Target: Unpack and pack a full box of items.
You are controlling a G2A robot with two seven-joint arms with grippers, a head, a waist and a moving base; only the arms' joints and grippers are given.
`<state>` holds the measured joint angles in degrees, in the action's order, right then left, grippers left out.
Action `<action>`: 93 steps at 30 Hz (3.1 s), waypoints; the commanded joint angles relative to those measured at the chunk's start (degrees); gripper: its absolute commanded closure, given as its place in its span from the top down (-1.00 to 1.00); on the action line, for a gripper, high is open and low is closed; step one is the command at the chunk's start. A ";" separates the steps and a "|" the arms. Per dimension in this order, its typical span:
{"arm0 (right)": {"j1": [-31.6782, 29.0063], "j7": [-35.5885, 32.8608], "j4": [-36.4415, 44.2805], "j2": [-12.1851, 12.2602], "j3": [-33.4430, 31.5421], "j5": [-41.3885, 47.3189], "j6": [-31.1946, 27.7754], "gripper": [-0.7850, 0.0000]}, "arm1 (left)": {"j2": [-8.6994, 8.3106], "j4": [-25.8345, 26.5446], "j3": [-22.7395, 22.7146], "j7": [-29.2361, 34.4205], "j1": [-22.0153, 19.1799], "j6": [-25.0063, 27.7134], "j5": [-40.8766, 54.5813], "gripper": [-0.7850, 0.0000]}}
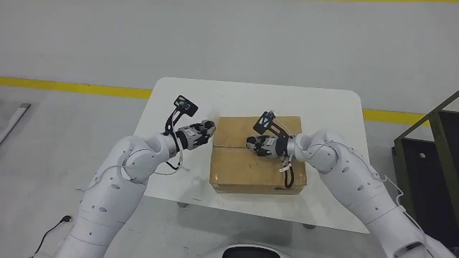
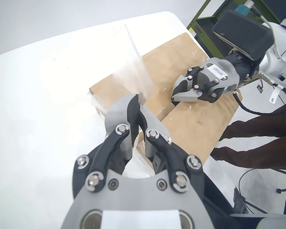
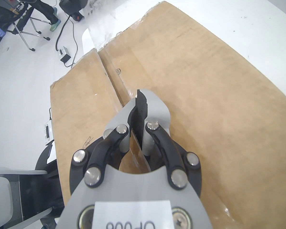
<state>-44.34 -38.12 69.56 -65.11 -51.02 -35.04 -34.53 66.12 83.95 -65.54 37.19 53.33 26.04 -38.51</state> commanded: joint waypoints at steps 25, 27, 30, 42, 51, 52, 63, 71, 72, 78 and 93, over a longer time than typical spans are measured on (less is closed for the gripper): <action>2.68 -3.37 2.71 1.43 -6.39 3.89 -7.62 0.07 | -0.79 1.39 -1.45 -2.57 1.76 2.52 0.52 -1.00; 3.27 -4.37 3.40 1.52 -6.31 3.67 -8.48 0.03 | -0.78 1.26 -1.19 -2.26 1.50 2.37 0.30 -1.00; 4.75 -5.23 3.41 1.30 -5.44 3.41 -8.43 -0.14 | -0.78 1.15 -0.90 -1.80 1.16 2.11 -0.11 -1.00; 5.98 -5.96 -0.84 0.88 -4.00 3.03 -3.36 -0.74 | -0.98 4.09 0.99 -1.41 0.86 2.72 -7.18 -1.00; 0.44 -8.11 1.01 2.83 -8.23 4.21 -2.49 -1.00 | -0.63 5.87 5.45 -1.66 -0.02 4.58 -15.22 -0.86; -0.24 -7.99 1.37 2.97 -8.48 4.18 -2.12 -1.00 | -0.52 5.97 6.37 -1.32 -0.42 5.04 -16.31 -0.81; 0.32 -6.13 1.10 2.33 -6.21 2.52 1.01 -1.00 | 0.69 4.02 11.22 -0.76 -3.72 7.43 -15.20 1.00; 1.01 -5.31 1.32 2.15 -6.02 3.64 -0.03 -1.00 | 0.58 3.53 10.85 1.02 -4.40 11.13 -10.43 1.00; 1.13 -5.44 1.64 2.24 -6.23 3.47 -0.72 -0.88 | 0.52 3.63 10.61 0.91 -4.33 11.31 -10.22 1.00; -0.03 -6.91 4.82 3.99 -10.26 0.83 -7.30 -0.02 | -0.51 4.88 6.74 0.36 -2.31 12.02 -8.99 1.00; -0.94 -11.89 14.00 5.79 -8.94 -4.20 -18.78 0.40 | -2.92 7.60 -0.96 2.07 4.94 11.59 -6.33 1.00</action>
<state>-45.62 -49.85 83.81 -59.26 -60.53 -39.31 -53.43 63.28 91.51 -66.34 39.14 58.02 37.76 -44.89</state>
